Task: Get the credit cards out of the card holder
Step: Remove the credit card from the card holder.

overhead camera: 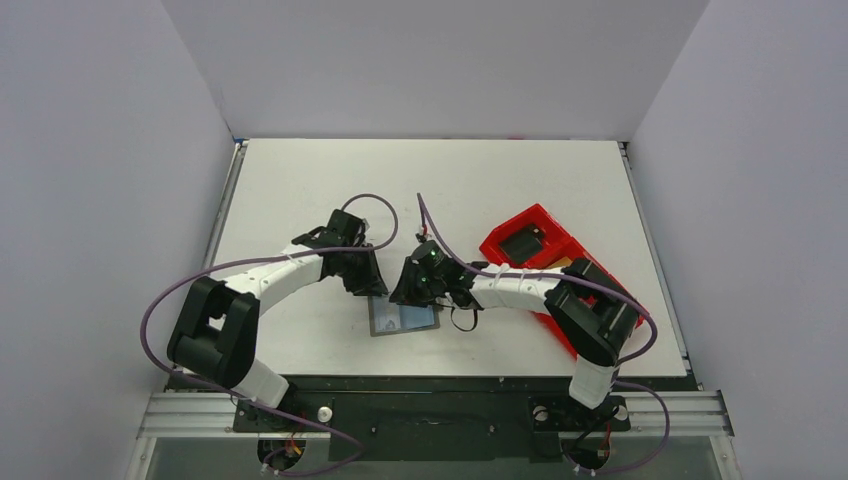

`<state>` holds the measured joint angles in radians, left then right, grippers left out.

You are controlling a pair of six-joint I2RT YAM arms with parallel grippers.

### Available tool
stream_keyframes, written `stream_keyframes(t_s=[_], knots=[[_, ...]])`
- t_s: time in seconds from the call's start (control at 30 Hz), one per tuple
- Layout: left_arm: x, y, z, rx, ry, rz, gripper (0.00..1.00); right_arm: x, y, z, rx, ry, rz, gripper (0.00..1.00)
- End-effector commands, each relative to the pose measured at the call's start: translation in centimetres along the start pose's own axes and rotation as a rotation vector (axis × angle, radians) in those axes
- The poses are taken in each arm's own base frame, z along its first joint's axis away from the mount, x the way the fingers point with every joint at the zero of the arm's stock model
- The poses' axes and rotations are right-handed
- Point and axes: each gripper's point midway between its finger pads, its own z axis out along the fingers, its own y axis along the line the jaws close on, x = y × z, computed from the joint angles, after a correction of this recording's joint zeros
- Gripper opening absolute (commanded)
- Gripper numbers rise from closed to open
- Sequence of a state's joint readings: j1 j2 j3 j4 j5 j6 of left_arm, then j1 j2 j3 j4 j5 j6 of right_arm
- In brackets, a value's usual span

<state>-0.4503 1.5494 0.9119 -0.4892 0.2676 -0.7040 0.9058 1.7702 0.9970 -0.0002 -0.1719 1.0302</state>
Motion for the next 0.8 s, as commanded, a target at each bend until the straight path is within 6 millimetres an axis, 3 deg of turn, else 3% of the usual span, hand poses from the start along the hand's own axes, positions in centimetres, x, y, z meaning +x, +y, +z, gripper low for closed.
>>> stream_keyframes(t_s=[0.0, 0.3, 0.77], knots=[[-1.1, 0.4, -1.2, 0.013, -0.070, 0.025, 0.20, 0.9, 0.9, 0.5, -0.051, 0.033, -0.003, 0.19], [0.3, 1.9, -0.4, 0.000, -0.042, 0.015, 0.18, 1.6, -1.6, 0.8, 0.020, 0.036, -0.010, 0.19], [1.8, 2.5, 1.4, -0.021, 0.002, 0.022, 0.12, 2.3, -3.2, 1.5, 0.042, 0.050, -0.001, 0.20]])
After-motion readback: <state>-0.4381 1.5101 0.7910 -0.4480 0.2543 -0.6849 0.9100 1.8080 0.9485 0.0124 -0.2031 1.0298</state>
